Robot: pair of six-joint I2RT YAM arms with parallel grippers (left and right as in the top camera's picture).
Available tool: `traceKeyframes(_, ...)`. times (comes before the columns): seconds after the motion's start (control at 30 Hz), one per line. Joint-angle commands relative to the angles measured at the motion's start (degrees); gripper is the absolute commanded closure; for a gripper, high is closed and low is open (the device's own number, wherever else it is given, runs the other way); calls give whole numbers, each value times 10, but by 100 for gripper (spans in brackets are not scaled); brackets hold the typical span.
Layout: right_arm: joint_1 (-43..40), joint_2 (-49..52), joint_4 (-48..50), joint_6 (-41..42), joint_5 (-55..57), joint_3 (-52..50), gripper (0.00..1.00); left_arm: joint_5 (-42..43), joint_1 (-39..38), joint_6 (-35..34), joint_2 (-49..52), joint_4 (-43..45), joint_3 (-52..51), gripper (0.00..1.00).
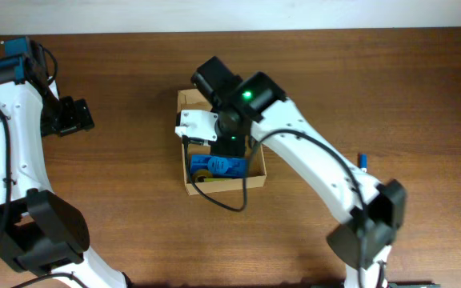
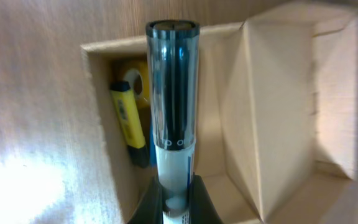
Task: Pack container
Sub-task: 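Lower the black marker into the box, release, lift out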
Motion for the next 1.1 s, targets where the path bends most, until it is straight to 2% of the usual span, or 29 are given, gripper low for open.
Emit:
traceKeyframes(0.0, 1, 39, -1, -28, 26, 3, 96, 1, 1, 9, -7, 0, -2, 0)
traceKeyframes(0.43, 2, 148, -2, -43, 21, 3, 96, 1, 1, 9, -7, 0, -2, 0)
traceKeyframes(0.87, 1, 183, 8, -43, -4, 3, 96, 1, 1, 9, -7, 0, -2, 0)
traceKeyframes(0.9, 1, 183, 8, -40, -4, 3, 92, 1, 1, 9, -7, 0, -2, 0)
traceKeyframes(0.93, 1, 183, 8, -34, -4, 3, 61, 1, 1, 9, -7, 0, -2, 0)
traceKeyframes(0.97, 1, 183, 8, -27, -2, 3, 56, 1, 1, 9, -7, 0, -2, 0)
traceKeyframes(1.07, 1, 183, -1, -21, -2, 3, 57, 1, 1, 9, -7, 0, -2, 0)
